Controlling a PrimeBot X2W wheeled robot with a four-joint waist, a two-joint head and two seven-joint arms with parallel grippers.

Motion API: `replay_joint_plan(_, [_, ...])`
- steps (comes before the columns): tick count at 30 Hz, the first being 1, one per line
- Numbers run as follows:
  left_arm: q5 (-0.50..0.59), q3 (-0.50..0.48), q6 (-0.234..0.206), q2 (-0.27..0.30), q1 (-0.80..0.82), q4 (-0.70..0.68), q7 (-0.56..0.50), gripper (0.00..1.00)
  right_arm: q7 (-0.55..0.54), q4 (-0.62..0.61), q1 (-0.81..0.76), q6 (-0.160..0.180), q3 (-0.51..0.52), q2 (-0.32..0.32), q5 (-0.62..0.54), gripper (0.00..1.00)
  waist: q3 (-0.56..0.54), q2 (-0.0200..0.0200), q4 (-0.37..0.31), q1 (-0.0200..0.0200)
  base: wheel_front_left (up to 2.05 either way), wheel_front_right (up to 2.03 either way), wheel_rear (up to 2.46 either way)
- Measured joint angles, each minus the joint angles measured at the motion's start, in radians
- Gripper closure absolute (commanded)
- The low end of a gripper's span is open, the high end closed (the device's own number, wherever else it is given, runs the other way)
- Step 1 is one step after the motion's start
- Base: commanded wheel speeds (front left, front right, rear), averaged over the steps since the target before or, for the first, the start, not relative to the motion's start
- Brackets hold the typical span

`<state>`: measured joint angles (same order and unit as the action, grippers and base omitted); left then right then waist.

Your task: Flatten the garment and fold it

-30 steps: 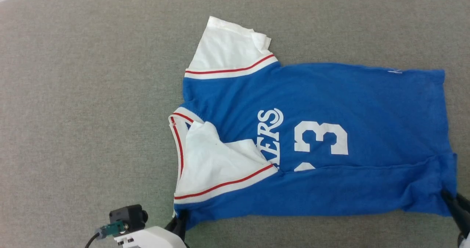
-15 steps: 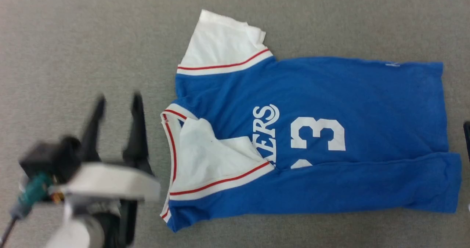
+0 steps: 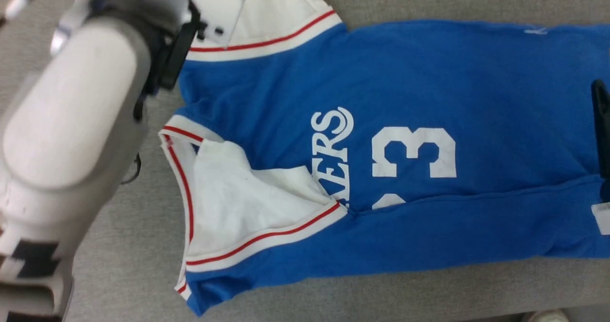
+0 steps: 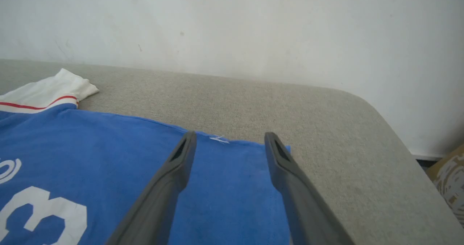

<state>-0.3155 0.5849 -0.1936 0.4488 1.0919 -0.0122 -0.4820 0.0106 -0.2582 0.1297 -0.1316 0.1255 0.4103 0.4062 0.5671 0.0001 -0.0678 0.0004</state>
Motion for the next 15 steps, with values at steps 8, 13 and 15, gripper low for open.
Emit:
replay_joint_plan(8, [-0.038,0.054,0.077,-0.004,0.126,0.222,-0.285,0.0,0.033,0.053,0.042,0.0,-0.055,0.016,0.023,0.0,0.099,0.0,-0.062,-0.0001,0.0,0.0,0.0])
replay_joint_plan(13, [-0.047,0.057,0.06,0.01,0.136,0.237,-0.408,0.0,0.048,0.074,0.054,0.0,-0.064,0.027,0.034,0.0,0.141,0.0,-0.102,-0.0003,0.0,0.0,0.0])
replay_joint_plan(15, [-0.052,0.05,0.05,0.019,0.145,0.223,-0.43,1.0,0.053,0.078,0.056,0.0,-0.067,0.028,0.035,0.0,0.153,0.0,-0.115,-0.0005,0.0,0.0,0.0])
